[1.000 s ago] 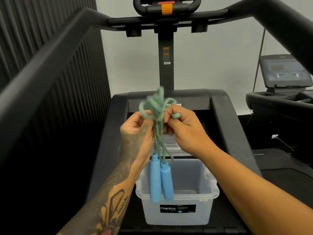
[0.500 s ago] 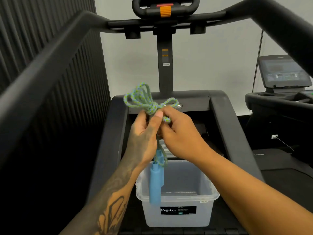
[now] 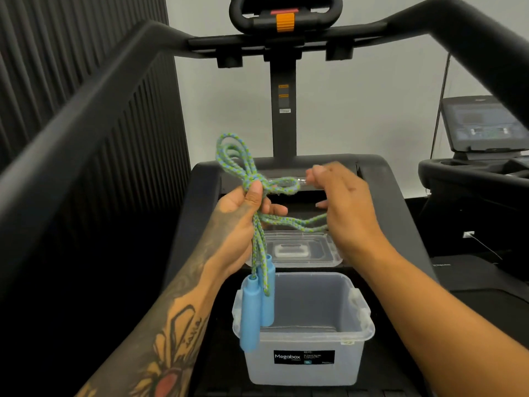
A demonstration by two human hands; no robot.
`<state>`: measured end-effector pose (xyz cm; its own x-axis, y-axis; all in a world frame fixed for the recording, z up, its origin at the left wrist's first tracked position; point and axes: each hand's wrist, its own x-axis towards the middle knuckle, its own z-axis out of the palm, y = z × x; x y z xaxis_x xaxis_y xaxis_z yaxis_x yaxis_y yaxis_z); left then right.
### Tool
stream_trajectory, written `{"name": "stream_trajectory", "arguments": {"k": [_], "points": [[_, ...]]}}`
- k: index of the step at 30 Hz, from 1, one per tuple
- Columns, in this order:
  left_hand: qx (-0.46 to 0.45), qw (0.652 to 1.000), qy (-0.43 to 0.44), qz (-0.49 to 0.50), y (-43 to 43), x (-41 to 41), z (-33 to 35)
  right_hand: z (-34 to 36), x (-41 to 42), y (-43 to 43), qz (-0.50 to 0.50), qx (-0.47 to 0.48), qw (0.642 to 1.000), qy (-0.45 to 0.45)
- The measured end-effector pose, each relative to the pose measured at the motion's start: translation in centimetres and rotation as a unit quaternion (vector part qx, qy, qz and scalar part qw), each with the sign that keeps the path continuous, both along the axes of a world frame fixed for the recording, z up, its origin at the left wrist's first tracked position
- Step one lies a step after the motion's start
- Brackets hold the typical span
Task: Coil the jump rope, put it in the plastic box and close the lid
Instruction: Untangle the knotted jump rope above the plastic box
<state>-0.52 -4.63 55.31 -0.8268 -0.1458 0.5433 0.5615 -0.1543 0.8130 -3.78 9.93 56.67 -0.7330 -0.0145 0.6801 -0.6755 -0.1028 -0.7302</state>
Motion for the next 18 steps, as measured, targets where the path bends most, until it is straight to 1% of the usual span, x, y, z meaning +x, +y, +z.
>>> {"name": "stream_trajectory", "arguments": {"k": [2,3,4,5,7,8,11,14,18], "points": [[-0.001,1.000,0.000,-0.017,0.0,-0.3,-0.3,1.3,0.1,0.3,0.038,-0.008,0.999,-0.005],[0.002,0.999,-0.008,-0.031,0.1,-0.4,-0.4,1.8,0.2,0.6,0.064,0.002,0.998,-0.001],[0.001,0.999,-0.015,-0.046,0.1,-0.4,-0.5,2.2,0.2,0.8,0.082,0.036,0.996,0.012],[-0.004,0.998,-0.021,-0.056,0.3,-0.2,-0.5,2.5,0.1,0.9,0.085,0.090,0.992,0.032],[-0.009,0.997,-0.018,-0.068,0.7,-0.1,-0.6,2.7,0.0,0.5,0.074,0.202,0.974,0.068],[-0.004,0.998,-0.018,-0.066,0.9,-0.1,-0.6,2.6,-0.2,0.2,0.071,0.232,0.967,0.077],[0.020,0.999,-0.031,-0.041,1.0,-0.5,-0.4,2.7,-0.4,-0.2,0.091,0.240,0.964,0.077],[0.038,0.997,-0.064,-0.035,0.8,-0.6,-0.2,2.8,-0.8,0.2,0.111,0.249,0.958,0.087],[0.027,0.996,-0.079,-0.045,0.3,-0.3,0.1,2.2,-0.9,0.0,0.034,0.278,0.948,0.148]]}}
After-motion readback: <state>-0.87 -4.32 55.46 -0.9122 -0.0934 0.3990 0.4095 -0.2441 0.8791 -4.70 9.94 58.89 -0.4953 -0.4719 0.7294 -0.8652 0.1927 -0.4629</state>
